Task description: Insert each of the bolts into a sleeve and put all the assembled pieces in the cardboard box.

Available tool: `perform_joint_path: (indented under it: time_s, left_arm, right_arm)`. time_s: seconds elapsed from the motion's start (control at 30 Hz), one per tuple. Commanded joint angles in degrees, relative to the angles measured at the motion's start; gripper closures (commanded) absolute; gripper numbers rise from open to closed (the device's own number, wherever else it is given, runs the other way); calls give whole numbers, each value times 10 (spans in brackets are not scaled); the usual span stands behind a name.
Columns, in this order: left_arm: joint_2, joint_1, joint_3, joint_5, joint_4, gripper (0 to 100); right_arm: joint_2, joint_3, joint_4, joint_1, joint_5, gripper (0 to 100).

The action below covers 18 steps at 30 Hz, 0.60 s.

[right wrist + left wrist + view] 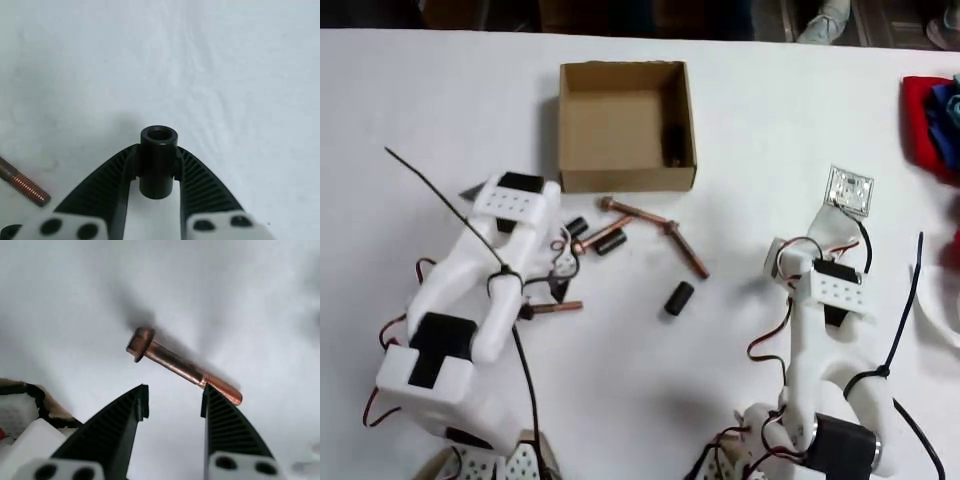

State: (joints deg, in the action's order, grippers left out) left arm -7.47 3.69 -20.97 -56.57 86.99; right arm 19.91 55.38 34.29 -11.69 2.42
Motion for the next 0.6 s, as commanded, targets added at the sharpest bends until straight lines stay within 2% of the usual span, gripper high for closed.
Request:
perform_joint_path:
  time_s: [0.0,0.27,0.57]
  left_arm:
    - [25,-1,0,-22,6,809]
    - [11,-1,0,-21,-9,809]
    - [-161,-3,51,-22,2,809]
  right_arm:
    - [6,-31,-1,-1,5,978]
    - [6,-31,-1,-1,5,978]
    - [6,-31,-1,-1,5,978]
